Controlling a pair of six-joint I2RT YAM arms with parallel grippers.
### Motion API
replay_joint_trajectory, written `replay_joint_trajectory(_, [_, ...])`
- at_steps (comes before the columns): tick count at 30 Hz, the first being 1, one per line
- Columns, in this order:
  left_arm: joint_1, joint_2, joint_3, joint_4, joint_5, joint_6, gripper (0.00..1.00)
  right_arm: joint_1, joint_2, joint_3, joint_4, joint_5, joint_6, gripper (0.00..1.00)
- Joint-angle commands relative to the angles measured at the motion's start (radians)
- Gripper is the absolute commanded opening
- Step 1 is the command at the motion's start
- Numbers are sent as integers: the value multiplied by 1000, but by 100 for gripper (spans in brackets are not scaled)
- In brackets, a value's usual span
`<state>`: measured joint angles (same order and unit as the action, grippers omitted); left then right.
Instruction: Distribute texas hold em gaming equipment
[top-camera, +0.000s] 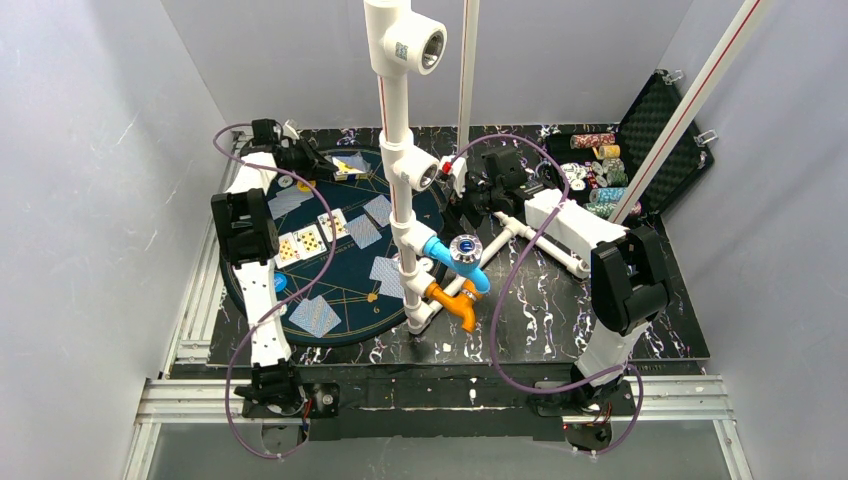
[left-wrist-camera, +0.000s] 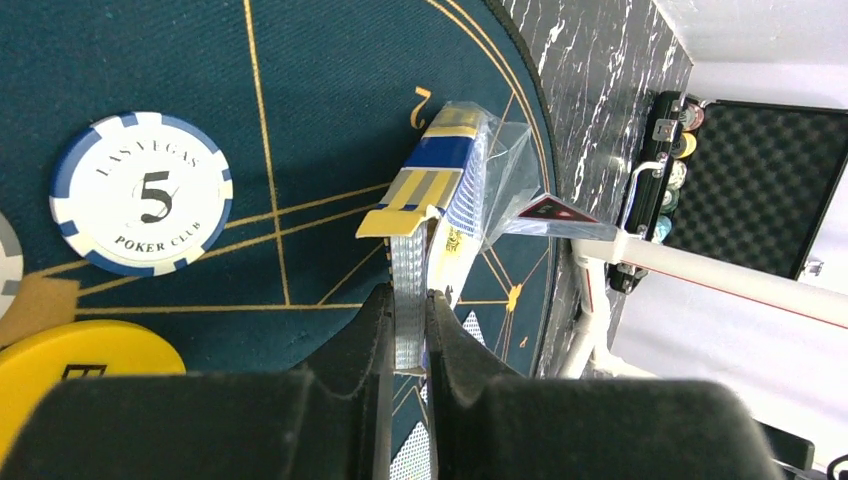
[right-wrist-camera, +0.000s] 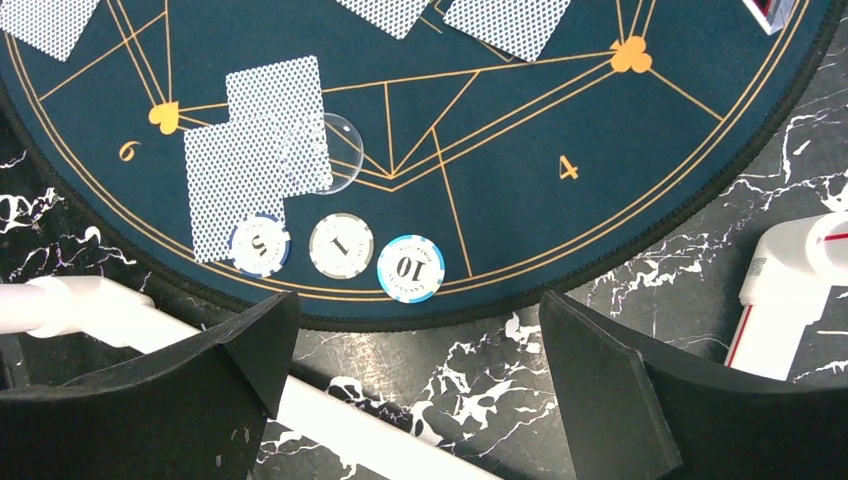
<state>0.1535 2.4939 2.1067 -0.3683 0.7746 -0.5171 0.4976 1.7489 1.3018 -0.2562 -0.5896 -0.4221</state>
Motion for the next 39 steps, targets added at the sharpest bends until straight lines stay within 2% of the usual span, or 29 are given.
replay_joint_trajectory(1, [0, -15, 54, -63, 8, 11, 17, 2, -27, 54, -26, -12, -17, 98])
replay_joint_trajectory(3, [-1, -36, 47, -83, -5, 37, 47, 2, -24, 54, -26, -16, -15, 98])
replay_joint_trajectory(4, [-1, -54, 35, -83, -18, 55, 57, 2, -22, 53, -27, -18, -15, 98])
replay_joint_trajectory(6, [-3, -94, 16, -79, -44, 89, 70, 2, -22, 52, -26, -19, -15, 98])
replay_joint_trajectory(11, [-44, -132, 53, -83, -9, 249, 78, 2, -25, 46, -35, -18, -26, 98])
replay_joint_trajectory(14, [-90, -103, 142, -170, 91, 471, 90, 2, -22, 51, -73, -26, -57, 98])
replay_joint_trajectory(16, [-129, -74, 231, -260, 25, 650, 94, 2, -22, 52, -94, -34, -76, 98])
replay_joint_trajectory(18, [-189, -59, 274, -321, -57, 825, 96, 3, -23, 52, -104, -35, -81, 98])
replay_joint_trajectory(20, [-236, -64, 254, -329, -109, 970, 96, 2, -22, 55, -112, -31, -84, 98])
replay_joint_trajectory(23, [-282, -47, 254, -328, -131, 1074, 96, 2, -15, 60, -121, -26, -86, 98])
replay_joint_trajectory(29, [-321, 8, 302, -326, -88, 1180, 96, 2, -3, 61, -123, -24, -83, 98])
replay_joint_trajectory(33, [-353, 36, 307, -301, -128, 1206, 93, 2, -2, 61, -131, -15, -88, 98])
replay_joint_trajectory(36, [-362, 68, 328, -268, -143, 1189, 88, 2, -2, 63, -135, -13, -90, 98])
replay_joint_trajectory(39, [-362, 106, 368, -261, -130, 1187, 76, 2, -5, 63, -140, -8, -93, 98])
